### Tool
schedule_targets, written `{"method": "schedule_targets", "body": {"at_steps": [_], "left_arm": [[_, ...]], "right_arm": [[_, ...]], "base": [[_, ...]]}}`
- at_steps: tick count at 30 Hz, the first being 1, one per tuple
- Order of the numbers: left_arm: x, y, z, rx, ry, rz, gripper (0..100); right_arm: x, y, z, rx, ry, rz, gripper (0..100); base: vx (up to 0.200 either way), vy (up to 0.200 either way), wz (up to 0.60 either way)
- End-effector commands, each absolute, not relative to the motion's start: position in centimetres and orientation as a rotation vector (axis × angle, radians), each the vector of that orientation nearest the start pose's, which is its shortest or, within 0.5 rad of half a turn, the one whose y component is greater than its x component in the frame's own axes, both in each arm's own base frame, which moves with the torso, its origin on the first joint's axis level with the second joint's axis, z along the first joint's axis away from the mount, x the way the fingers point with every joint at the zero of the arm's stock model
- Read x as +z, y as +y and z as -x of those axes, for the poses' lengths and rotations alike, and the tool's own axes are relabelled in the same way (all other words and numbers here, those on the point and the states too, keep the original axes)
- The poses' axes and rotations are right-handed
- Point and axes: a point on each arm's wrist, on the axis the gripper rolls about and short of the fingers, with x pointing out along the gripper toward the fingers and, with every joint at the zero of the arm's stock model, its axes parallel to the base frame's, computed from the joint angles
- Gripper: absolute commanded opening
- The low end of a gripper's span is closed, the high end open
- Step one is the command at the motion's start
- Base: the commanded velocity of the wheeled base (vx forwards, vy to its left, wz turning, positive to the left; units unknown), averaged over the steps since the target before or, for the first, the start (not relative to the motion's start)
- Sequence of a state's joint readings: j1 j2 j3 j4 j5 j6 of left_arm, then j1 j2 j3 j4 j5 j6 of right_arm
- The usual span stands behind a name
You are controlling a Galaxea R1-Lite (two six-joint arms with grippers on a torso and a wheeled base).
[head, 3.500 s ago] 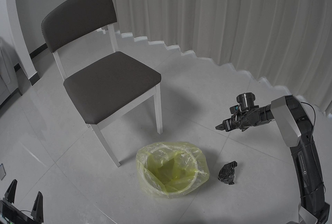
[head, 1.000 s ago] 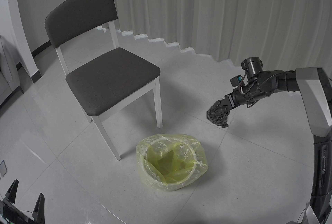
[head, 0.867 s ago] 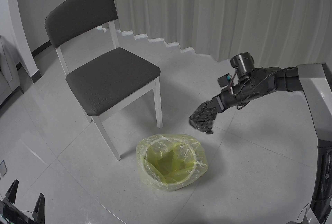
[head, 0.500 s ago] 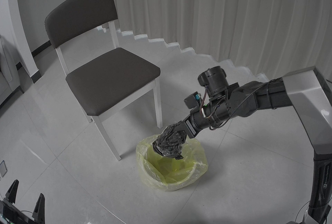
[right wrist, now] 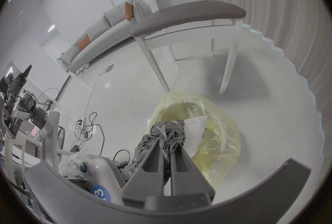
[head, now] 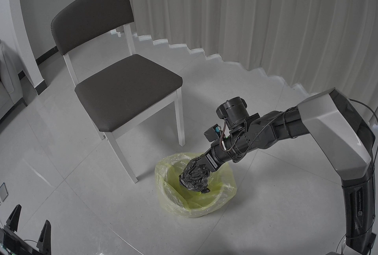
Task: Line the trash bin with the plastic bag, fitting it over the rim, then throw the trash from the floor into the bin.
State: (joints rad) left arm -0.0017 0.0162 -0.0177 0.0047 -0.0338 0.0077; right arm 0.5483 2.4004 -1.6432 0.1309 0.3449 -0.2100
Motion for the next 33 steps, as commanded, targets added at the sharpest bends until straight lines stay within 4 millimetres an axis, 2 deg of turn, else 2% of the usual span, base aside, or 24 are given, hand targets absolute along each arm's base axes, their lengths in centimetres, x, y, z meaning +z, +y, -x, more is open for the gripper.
{"method": "schedule_targets", "body": {"at_steps": [1,2,5,6,11,22,26,28,32,33], "left_arm": [[7.6,-0.1,2.3,-0.034,0.004,-0.008,100],[7.6,-0.1,2.3,-0.034,0.004,-0.008,100],[7.6,-0.1,2.3,-0.034,0.004,-0.008,100],[7.6,-0.1,2.3,-0.032,0.005,-0.006,100],[7.6,-0.1,2.3,-0.034,0.004,-0.008,100],[7.6,-0.1,2.3,-0.035,0.004,-0.006,100],[7.6,-0.1,2.3,-0.035,0.004,-0.006,100],[7.6,-0.1,2.3,-0.035,0.004,-0.006,100],[7.6,-0.1,2.3,-0.035,0.004,-0.006,100],[7.6,-0.1,2.3,-0.035,0.004,-0.006,100]], "right_arm": [[4.0,25.0,-39.5,0.925,0.856,0.278,0],[3.1,25.1,-39.9,0.922,0.851,0.277,0],[2.6,25.3,-40.1,0.925,0.85,0.283,0],[2.3,25.5,-40.4,0.924,0.849,0.279,100],[1.4,26.0,-41.2,0.924,0.842,0.277,100],[2.1,25.2,-42.1,0.903,0.821,0.265,100],[3.8,23.3,-42.7,0.867,0.801,0.249,100],[4.7,21.7,-42.8,0.842,0.802,0.245,100],[5.6,19.5,-42.6,0.798,0.817,0.229,100],[6.2,18.1,-42.4,0.771,0.821,0.22,100]], "base": [[0.0,0.0,0.0],[0.0,0.0,0.0],[0.0,0.0,0.0],[0.0,0.0,0.0],[0.0,0.0,0.0],[0.0,0.0,0.0],[0.0,0.0,0.0],[0.0,0.0,0.0],[0.0,0.0,0.0],[0.0,0.0,0.0]]}}
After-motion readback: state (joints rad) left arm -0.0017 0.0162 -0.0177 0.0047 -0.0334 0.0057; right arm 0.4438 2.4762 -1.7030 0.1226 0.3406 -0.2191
